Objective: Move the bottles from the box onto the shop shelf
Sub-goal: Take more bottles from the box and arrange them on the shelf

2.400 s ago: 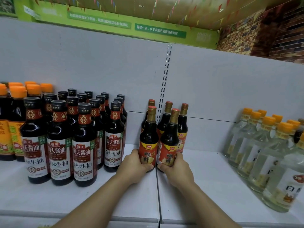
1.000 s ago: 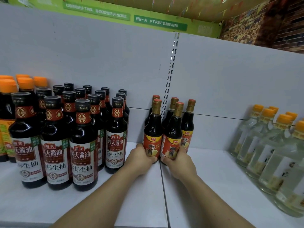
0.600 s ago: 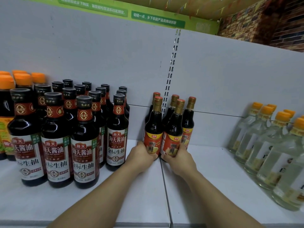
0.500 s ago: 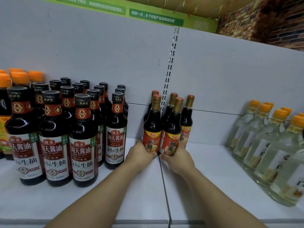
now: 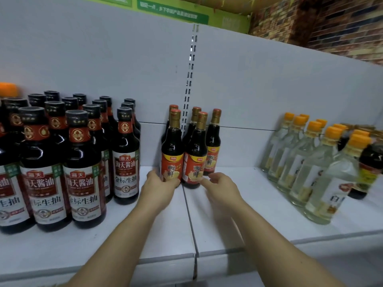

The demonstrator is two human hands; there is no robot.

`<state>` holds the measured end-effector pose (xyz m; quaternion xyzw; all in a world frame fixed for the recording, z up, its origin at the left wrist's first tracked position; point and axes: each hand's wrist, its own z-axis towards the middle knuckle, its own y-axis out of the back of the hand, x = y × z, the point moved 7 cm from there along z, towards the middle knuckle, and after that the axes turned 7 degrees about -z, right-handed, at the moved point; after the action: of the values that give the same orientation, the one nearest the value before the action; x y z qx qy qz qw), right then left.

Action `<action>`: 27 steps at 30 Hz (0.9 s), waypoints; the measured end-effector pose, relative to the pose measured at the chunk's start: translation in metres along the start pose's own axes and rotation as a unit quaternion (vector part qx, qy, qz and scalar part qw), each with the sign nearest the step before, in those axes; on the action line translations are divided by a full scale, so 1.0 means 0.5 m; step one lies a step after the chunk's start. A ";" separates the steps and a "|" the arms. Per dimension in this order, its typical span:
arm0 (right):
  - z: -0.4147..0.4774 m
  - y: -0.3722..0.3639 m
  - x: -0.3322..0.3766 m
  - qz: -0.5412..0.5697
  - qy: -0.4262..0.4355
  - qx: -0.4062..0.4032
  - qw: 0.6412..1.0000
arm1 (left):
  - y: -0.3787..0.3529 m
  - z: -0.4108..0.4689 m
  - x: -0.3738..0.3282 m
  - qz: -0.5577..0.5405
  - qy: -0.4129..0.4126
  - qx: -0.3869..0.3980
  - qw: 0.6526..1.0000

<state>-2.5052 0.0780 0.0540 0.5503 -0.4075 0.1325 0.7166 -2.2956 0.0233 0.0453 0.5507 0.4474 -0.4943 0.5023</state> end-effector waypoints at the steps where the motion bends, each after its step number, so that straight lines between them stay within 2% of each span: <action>1: -0.006 0.009 -0.005 0.006 -0.004 -0.005 1.000 | -0.001 -0.013 -0.005 -0.009 -0.006 0.001 1.000; 9: -0.075 0.087 -0.067 0.034 -0.032 -0.068 0.997 | -0.077 -0.079 -0.012 -0.017 -0.021 0.057 0.998; 16: -0.143 0.182 -0.134 0.048 -0.076 -0.130 0.987 | -0.213 -0.141 -0.034 0.000 -0.045 0.173 0.984; 27: -0.302 0.362 -0.308 0.093 -0.155 -0.267 0.947 | -0.448 -0.285 -0.055 -0.005 -0.073 0.294 0.953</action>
<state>-2.6520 0.3181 0.0553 0.3125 -0.5833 -0.0020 0.7497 -2.5066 0.1866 0.0487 0.6342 0.2471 -0.6453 0.3468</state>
